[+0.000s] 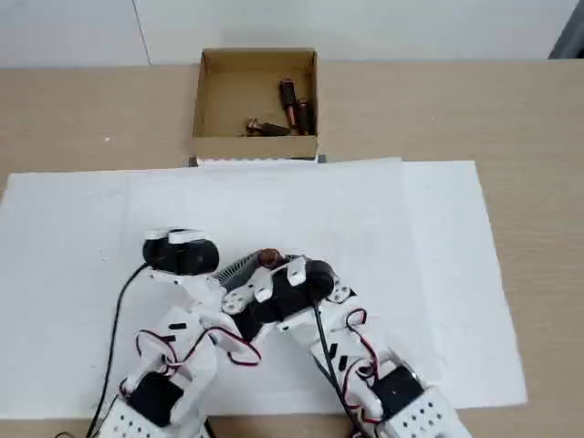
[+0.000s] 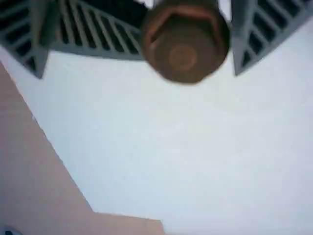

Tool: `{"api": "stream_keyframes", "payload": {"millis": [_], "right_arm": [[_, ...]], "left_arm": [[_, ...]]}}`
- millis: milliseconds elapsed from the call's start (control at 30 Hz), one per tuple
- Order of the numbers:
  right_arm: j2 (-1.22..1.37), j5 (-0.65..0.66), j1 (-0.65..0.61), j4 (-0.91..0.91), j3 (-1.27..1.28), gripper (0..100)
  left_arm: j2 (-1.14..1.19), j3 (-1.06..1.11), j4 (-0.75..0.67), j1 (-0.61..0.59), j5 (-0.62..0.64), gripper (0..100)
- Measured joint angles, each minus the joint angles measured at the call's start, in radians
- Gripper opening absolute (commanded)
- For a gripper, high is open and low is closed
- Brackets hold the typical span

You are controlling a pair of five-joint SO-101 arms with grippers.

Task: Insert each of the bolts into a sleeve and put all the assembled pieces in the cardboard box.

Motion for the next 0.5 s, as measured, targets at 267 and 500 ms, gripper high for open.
{"api": "stream_keyframes", "payload": {"millis": [267, 500], "right_arm": [[0.000, 0.000, 0.002, 0.000, 0.000, 0.3], [0.000, 0.000, 0.002, 0.000, 0.000, 0.3]], "left_arm": [[0.000, -0.003, 0.000, -0.028, -0.034, 24], [0.000, -0.066, 0.000, -0.092, -0.080, 29]]}}
